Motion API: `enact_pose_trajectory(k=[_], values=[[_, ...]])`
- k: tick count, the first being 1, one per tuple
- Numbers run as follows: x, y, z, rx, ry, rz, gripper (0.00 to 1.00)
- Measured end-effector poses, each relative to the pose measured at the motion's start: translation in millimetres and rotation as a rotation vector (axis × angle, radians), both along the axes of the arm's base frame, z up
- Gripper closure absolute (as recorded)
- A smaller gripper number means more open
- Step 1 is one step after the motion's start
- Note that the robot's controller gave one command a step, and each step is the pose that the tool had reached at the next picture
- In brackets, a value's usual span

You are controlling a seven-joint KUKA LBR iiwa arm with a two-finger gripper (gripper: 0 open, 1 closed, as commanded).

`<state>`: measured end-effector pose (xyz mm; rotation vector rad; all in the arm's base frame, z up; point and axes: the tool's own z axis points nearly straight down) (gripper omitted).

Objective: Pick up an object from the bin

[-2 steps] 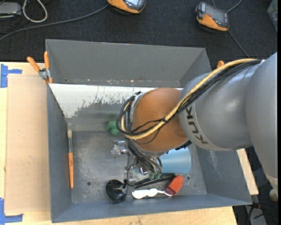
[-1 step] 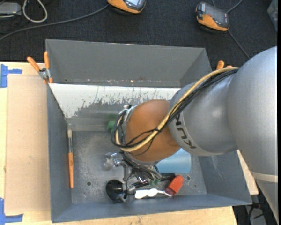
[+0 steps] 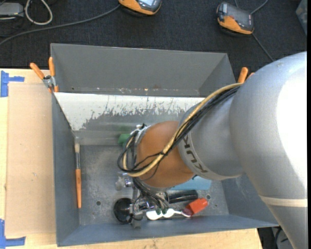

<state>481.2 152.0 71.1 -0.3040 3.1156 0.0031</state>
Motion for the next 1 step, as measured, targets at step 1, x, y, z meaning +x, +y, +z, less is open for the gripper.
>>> enact_pose_trajectory(k=[1], values=[[5.9, -5.8, -1.2, -0.004, 0.024, 0.086, 1.00]])
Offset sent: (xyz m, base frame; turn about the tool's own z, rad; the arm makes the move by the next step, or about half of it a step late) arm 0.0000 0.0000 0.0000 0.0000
